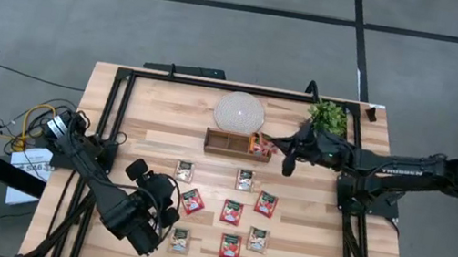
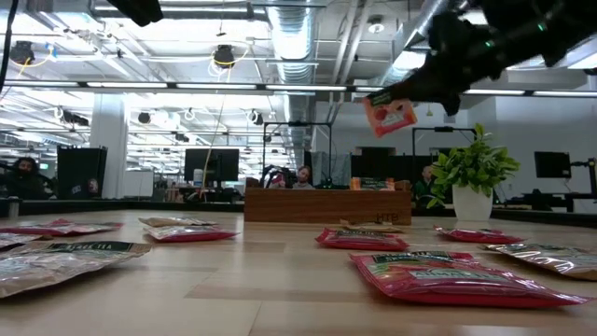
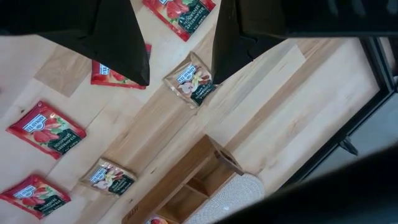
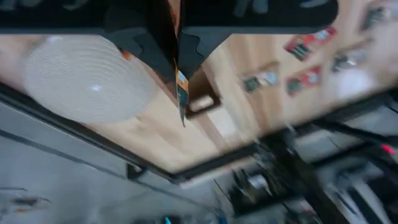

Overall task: Pick & Place Tea
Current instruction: Put the orange tea bag into the right compartment of the wooden organizer

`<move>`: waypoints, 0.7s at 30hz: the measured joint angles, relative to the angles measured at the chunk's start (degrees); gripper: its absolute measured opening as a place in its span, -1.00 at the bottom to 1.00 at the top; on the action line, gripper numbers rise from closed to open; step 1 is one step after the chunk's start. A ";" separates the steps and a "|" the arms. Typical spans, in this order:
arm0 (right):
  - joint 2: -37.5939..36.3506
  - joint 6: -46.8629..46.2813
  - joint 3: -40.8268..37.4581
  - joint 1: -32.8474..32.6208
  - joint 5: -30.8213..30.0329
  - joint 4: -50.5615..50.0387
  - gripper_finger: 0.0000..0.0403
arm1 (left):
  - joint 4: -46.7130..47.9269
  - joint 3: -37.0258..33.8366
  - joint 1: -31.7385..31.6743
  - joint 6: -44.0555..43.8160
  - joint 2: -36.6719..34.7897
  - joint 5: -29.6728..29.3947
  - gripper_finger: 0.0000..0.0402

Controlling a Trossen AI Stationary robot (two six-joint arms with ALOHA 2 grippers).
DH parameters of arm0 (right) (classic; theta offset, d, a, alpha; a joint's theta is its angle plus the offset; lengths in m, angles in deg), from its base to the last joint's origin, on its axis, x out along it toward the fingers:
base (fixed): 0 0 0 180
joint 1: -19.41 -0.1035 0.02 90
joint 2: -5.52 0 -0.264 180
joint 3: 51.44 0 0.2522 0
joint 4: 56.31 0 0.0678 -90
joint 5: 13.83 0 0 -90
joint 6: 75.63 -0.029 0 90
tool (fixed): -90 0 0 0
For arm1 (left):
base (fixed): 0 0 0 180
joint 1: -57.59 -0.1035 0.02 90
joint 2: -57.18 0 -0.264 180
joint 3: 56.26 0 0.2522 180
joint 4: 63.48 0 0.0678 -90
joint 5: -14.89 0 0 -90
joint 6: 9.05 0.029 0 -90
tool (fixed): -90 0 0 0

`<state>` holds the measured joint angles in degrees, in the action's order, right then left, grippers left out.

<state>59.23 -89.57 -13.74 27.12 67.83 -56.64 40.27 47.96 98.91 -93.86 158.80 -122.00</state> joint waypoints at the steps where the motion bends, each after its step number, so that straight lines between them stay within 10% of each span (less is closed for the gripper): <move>1: -0.42 -0.48 -2.13 0.34 1.21 4.07 -1.00 | 0.02 0.00 0.00 0.36 0.00 0.00 -0.17; 7: 2.46 -1.59 -9.17 3.10 2.04 22.21 -1.00 | 0.02 0.00 -0.07 0.94 0.00 0.02 -0.17; 21: 17.50 -2.93 -9.24 5.30 2.68 30.49 -1.00 | 0.02 0.00 -0.09 0.97 0.02 0.02 -0.17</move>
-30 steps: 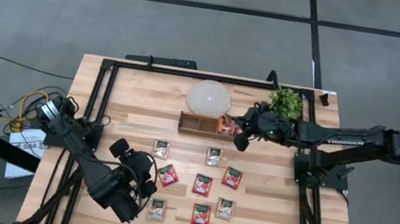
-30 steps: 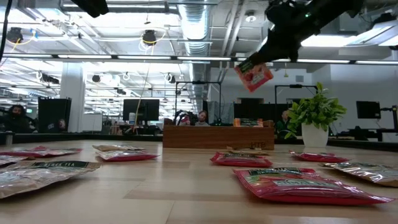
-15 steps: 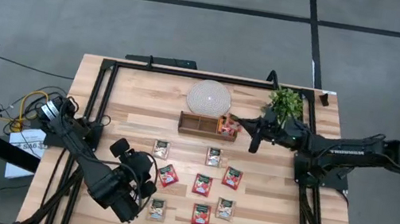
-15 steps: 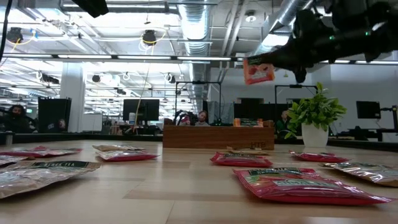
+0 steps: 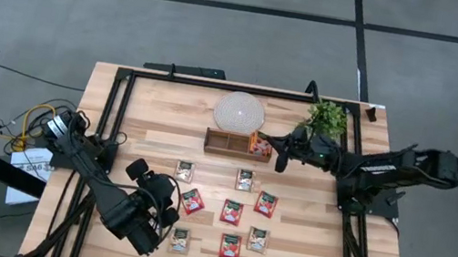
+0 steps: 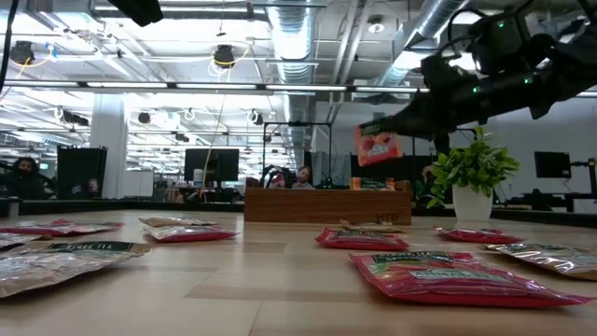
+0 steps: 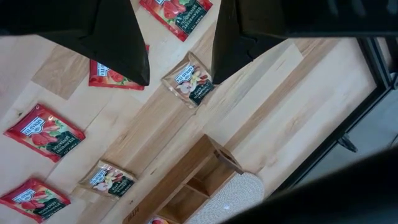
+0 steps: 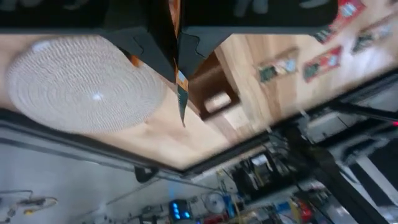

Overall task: Pick & Place Tea
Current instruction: Put the orange tea bag into the right compartment of the wooden organizer

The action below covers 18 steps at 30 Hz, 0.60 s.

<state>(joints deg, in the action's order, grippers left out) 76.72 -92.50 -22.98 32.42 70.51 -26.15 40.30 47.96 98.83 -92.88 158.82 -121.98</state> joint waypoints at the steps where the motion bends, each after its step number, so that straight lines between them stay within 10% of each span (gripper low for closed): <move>1: 0.87 0.13 0.00 0.00 -0.28 -0.11 -1.00 | -0.01 0.00 0.00 0.00 0.01 0.00 -0.17; 18: 9.09 1.34 0.02 0.61 -2.00 6.18 -1.00 | 0.00 0.00 0.00 0.00 0.03 0.13 -0.17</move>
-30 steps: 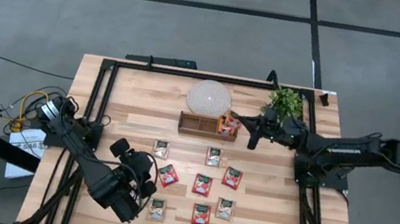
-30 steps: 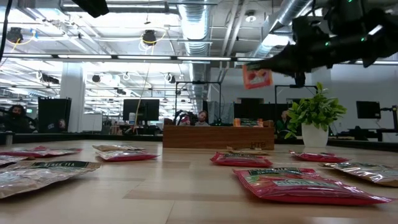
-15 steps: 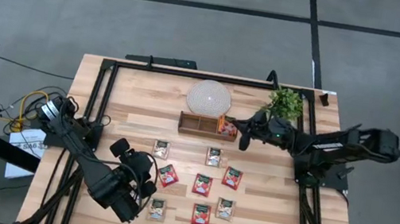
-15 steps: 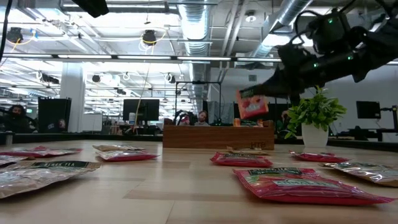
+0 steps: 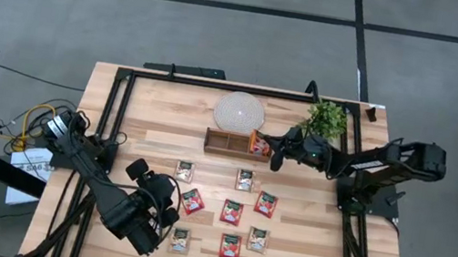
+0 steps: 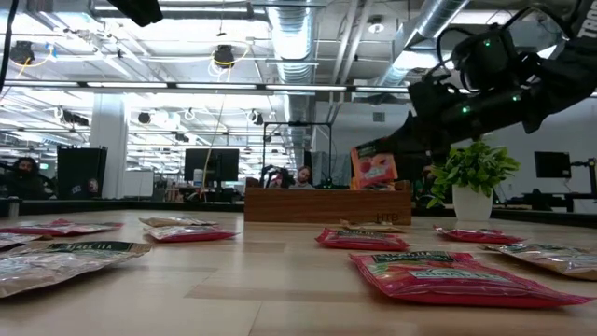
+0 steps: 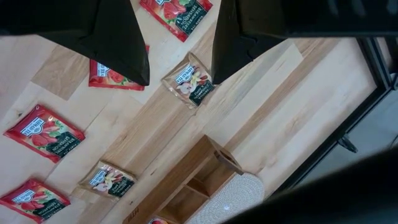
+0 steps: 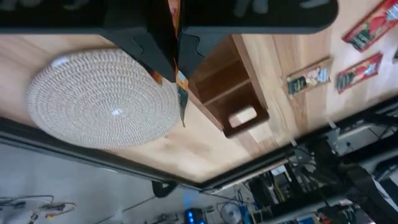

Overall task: Pick & Place Tea
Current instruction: Put the orange tea bag into the right compartment of the wooden organizer

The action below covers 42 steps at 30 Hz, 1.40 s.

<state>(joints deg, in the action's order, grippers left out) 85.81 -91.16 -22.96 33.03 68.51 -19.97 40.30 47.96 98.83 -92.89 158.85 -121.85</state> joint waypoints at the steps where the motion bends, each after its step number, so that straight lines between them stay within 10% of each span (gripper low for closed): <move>1: 0.43 0.06 0.02 0.00 0.00 0.27 -1.00 | -0.01 0.00 0.00 0.09 0.00 0.00 -0.17; 42: 0.91 0.98 0.95 0.13 -3.97 0.12 -0.63 | 0.00 0.00 -0.76 0.90 0.02 0.79 -0.17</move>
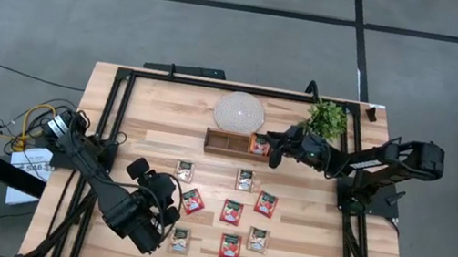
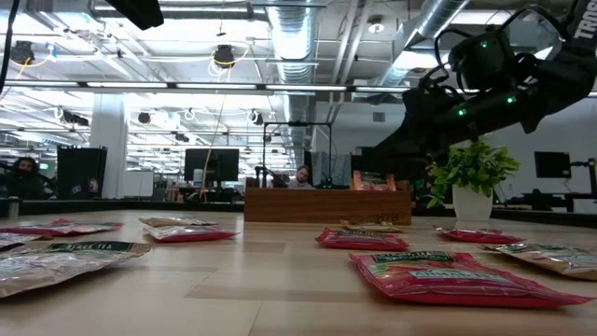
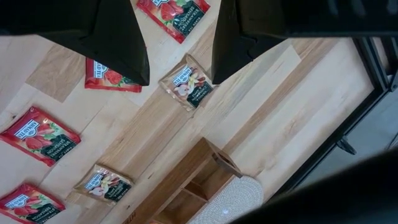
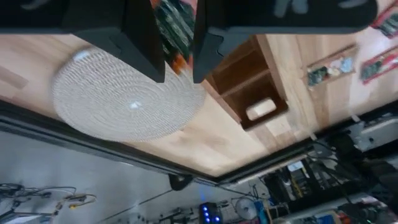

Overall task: Pick & Place Tea
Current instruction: Put the orange tea bag into the right compartment of the wooden organizer

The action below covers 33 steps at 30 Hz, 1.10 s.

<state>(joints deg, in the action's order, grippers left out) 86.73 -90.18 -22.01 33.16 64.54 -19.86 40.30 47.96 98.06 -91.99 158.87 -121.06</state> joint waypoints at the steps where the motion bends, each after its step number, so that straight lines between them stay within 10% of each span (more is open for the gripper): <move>1: 0.00 0.00 0.44 -0.19 0.35 -0.03 -0.63 | 0.00 0.00 0.00 0.00 0.00 0.00 -0.17; 33: 0.66 4.52 12.15 -0.63 -2.41 -27.54 -1.00 | -0.15 0.00 0.00 -0.07 0.00 -0.55 -0.17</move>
<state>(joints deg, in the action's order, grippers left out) 87.38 -85.66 -9.87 32.53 62.13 -47.40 40.14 47.96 98.06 -92.05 158.87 -121.61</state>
